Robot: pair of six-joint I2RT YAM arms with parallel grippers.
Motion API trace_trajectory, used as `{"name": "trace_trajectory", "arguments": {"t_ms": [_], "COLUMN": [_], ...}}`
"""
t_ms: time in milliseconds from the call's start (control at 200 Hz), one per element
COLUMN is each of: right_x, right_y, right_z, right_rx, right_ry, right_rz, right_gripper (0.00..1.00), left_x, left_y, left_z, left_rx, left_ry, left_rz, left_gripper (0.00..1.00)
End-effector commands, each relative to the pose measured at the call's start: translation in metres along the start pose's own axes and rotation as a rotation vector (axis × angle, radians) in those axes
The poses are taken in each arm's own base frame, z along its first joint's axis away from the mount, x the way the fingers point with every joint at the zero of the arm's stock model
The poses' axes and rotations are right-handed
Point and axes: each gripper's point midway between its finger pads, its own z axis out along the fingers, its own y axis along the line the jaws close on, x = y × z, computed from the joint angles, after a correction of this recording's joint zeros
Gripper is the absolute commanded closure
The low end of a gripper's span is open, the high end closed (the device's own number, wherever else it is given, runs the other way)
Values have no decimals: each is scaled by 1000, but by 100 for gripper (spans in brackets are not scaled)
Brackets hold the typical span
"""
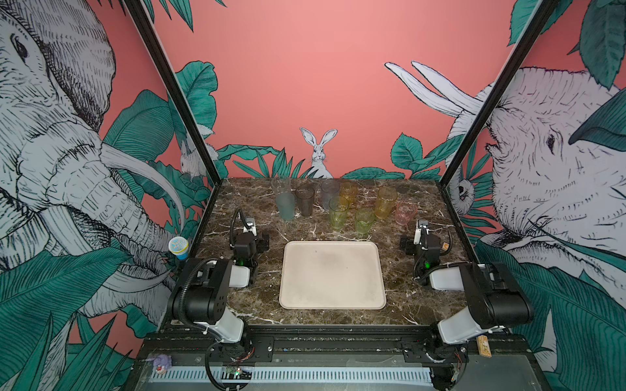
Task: Place the glasses into the tray
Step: Move the tray to the center of the table.
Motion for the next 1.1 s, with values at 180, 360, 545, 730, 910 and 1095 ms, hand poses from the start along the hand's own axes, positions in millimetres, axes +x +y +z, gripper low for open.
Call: {"name": "trace_trajectory", "arguments": {"t_ms": [180,360,545,730,910,1095], "right_x": [-12,-12,-12,-12,-13,-25], "right_y": [-2,-2,-2,-2,-2,-3], "right_z": [1,1,1,1,0,-12], "right_rx": [8,7,7,8,6,-12], "right_ry": [-44,-44,-44,-45,-48,-79], "right_rz": [9,8,8,9,10,10], "right_gripper": [1,1,1,1,1,1], "left_x": [-12,-12,-12,-12,-23,-42], "left_y": [2,2,2,2,6,14], "left_z": [-1,-1,-1,-2,-9,-28], "left_rx": [0,0,0,0,-8,-13], "left_ry": [-34,-32,-33,-36,-68,-52], "left_rz": [-11,-10,-9,-10,-15,-30], "left_gripper": [0,0,0,0,0,0]}}
